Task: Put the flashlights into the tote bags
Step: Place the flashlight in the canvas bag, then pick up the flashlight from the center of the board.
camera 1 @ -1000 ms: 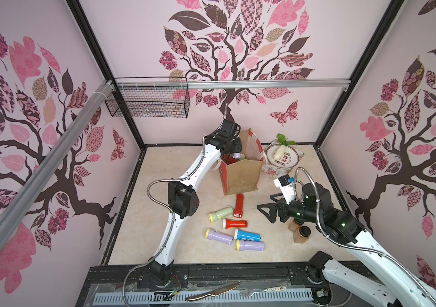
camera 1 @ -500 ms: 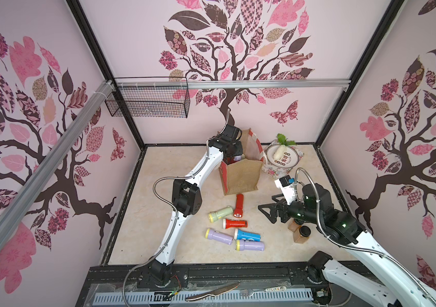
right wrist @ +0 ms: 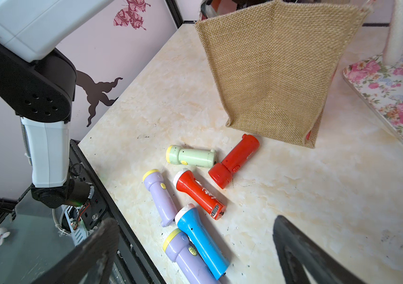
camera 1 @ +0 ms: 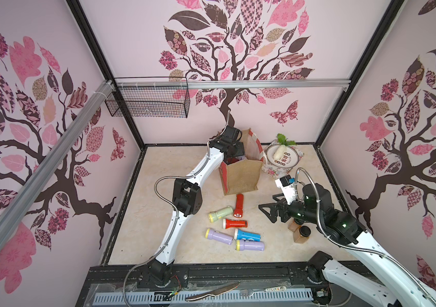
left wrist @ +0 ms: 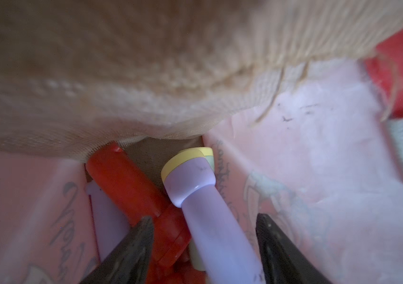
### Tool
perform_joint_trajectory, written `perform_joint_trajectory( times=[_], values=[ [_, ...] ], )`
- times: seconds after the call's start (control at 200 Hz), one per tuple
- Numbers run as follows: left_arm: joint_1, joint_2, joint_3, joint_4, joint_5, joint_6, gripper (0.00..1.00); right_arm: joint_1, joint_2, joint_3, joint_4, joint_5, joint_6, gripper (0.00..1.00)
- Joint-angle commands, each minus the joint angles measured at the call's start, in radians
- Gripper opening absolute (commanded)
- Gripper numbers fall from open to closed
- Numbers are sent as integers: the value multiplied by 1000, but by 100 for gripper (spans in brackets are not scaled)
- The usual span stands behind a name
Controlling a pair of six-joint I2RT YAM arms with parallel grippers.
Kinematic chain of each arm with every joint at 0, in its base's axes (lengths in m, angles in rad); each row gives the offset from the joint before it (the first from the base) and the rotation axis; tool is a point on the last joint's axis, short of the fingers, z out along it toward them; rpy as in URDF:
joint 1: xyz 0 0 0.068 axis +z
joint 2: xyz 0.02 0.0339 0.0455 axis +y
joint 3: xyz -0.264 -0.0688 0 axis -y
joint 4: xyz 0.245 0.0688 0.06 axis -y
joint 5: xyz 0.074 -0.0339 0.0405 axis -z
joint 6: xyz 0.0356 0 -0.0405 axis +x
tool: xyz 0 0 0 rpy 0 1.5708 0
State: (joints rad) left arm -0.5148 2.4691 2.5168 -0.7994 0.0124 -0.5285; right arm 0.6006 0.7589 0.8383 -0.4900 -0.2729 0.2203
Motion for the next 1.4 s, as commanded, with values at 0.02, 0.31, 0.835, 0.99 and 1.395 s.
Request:
perform_joint_trajectory(
  times=[0.02, 0.31, 0.835, 0.99, 1.395],
  values=[
    [1, -122, -5, 51, 18, 4, 76, -4, -4, 28, 3, 10, -17, 100],
    [-14, -307, -39, 22, 34, 28, 76, -4, 16, 54, -42, 36, -6, 100],
    [-67, -941, -681, -94, -6, 10, 77, -4, 171, 127, -231, 103, 13, 100],
    [-73, -1106, -871, -126, -11, -6, 77, -3, 220, 148, -269, 139, 38, 100],
    [-72, -1421, -1218, -157, 34, -66, 77, -1, 308, 135, -245, 16, 44, 100]
  ],
)
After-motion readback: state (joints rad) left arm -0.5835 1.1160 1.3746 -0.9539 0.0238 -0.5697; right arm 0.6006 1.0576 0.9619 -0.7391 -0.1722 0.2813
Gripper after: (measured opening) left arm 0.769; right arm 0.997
